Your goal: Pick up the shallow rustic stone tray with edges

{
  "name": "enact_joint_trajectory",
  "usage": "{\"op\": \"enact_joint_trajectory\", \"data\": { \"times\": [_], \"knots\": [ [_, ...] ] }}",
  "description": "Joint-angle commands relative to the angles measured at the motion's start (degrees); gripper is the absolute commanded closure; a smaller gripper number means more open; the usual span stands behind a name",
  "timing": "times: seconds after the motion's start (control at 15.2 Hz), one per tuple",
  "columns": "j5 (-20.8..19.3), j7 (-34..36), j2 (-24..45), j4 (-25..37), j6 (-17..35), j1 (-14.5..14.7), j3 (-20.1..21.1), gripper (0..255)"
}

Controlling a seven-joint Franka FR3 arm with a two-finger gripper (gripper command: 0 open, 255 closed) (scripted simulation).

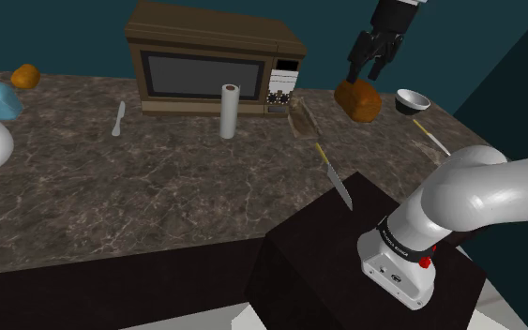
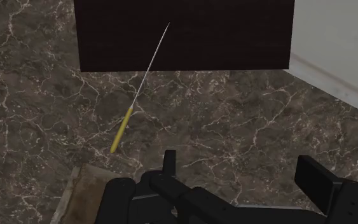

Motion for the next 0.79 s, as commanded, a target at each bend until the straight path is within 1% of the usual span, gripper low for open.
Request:
{"op": "enact_joint_trajectory", "data": {
  "times": [0.0, 0.4, 0.73],
  "knots": [
    [0.0, 0.0, 0.0, 0.0, 0.0, 0.0, 0.0, 0],
    [-1.9, -2.3, 8.4, -1.9, 10.4, -2.1, -3.8, 0],
    [-2.6, -4.3, 17.0, -1.4, 18.7, -3.4, -6.9, 0]
  ]
}}
